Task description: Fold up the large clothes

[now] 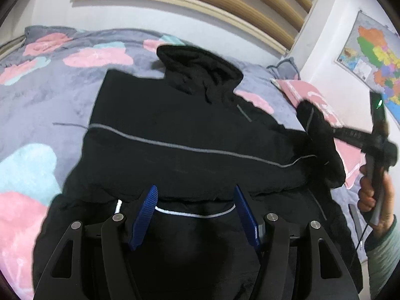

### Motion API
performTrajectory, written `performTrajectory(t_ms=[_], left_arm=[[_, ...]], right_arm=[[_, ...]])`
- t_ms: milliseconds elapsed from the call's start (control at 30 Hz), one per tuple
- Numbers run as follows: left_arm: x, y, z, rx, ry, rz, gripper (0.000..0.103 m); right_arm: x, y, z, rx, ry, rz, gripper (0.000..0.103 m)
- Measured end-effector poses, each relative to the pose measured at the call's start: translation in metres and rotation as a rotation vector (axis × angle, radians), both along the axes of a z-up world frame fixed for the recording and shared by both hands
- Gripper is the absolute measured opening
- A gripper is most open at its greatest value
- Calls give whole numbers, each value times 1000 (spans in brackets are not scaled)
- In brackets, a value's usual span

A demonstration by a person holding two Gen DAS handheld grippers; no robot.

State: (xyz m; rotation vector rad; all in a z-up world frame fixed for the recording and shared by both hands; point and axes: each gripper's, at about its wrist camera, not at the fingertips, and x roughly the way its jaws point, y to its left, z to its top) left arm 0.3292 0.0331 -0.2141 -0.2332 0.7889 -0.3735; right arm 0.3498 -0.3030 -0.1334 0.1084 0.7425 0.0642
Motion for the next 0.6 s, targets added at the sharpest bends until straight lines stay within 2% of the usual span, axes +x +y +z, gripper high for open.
performTrajectory(t_ms=[100,200,333,400,467,600], left_arm=[[-7,11,15,-8,-35,16,65],[-15,26,28,-9,-71,51,65],[-20,42,35,-5,-87,76,65],[-21,46,35,8,-85,80,65],[-21,49,33,20,-75,79,65],[-7,48,26,5,-23,47,65]], right_arm=[[-3,51,24,-1,-30,101,24],[-1,98,32,39,-42,185,24],[9,151,14,76,23,276,31],[12,169,3,94,80,331,40],[4,174,-1,82,79,355,60],[-12,140,2,47,43,332,64]])
